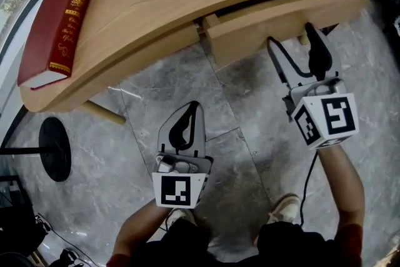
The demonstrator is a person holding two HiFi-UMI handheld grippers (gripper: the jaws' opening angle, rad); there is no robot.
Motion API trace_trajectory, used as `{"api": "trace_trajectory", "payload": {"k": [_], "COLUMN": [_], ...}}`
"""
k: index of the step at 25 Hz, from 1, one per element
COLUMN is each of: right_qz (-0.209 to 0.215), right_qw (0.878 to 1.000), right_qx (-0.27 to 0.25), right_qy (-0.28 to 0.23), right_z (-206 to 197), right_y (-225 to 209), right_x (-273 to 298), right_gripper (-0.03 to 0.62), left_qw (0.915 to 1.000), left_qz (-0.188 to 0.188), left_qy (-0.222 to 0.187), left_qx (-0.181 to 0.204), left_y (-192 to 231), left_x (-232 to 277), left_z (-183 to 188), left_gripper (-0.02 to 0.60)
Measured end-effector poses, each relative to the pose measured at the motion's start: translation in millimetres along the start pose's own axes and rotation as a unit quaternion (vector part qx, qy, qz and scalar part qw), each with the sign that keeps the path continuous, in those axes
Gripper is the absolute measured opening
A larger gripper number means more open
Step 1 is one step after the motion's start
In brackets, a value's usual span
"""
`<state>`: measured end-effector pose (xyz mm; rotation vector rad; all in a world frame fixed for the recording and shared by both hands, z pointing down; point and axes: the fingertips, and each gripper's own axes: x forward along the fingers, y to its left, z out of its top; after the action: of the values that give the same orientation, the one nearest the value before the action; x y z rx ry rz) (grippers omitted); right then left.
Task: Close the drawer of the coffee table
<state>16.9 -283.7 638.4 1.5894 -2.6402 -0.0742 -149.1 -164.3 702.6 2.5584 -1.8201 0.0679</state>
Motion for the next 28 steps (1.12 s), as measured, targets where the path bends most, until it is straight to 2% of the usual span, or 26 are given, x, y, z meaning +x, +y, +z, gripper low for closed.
{"api": "trace_trajectory", "payload": {"k": [22, 28], "right_qz": [-0.007, -0.007], "right_qw": [1.0, 1.0], "right_qx": [-0.006, -0.007], "right_qy": [0.007, 0.003], "right_z": [-1, -1], "right_y": [-7, -7], "right_x": [65, 68], "right_gripper": [0.33, 0.333], "left_qw": [0.9999, 0.9999], "left_qz": [0.0, -0.003], "left_qy": [0.006, 0.006], "left_qx": [-0.01, -0.009], "left_y": [2, 0], "left_x": [2, 3], "left_z": [-8, -11], "left_gripper": [0.008, 0.008]}}
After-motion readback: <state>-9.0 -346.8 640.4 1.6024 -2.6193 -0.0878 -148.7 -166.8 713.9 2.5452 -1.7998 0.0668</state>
